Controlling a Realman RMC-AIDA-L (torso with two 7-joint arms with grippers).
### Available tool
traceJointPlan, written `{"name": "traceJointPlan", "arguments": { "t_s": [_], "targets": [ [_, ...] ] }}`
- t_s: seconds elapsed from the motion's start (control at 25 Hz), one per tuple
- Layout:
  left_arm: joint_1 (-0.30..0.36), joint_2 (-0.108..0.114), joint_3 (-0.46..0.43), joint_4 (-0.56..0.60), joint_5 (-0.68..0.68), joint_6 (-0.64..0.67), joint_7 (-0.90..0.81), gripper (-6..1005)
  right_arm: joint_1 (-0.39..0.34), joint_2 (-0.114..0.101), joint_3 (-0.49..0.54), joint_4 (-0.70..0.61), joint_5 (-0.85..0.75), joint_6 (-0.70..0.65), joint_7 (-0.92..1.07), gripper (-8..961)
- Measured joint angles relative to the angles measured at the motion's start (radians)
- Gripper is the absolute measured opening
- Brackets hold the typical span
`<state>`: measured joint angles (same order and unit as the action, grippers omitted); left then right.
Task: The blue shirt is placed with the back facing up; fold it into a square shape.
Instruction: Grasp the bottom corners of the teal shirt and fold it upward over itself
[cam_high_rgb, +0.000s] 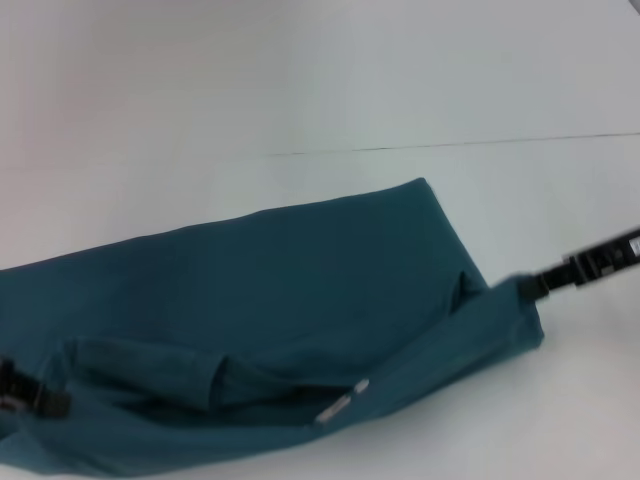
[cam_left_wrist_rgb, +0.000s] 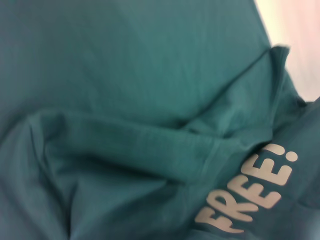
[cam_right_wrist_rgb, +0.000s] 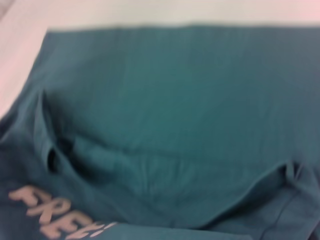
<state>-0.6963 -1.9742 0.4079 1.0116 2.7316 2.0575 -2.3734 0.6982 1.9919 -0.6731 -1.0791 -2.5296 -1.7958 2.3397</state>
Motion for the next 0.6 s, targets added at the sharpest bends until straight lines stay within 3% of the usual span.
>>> {"name": "traceJointPlan", "arguments": {
  "t_s": [0.6],
  "targets": [
    [-0.066, 0.029, -0.035, 0.003, -0.121, -0.261, -0.058, 131, 0.096, -0.009, 0.008, 0.013, 0.046, 0.205, 0.105, 103]
  ]
}}
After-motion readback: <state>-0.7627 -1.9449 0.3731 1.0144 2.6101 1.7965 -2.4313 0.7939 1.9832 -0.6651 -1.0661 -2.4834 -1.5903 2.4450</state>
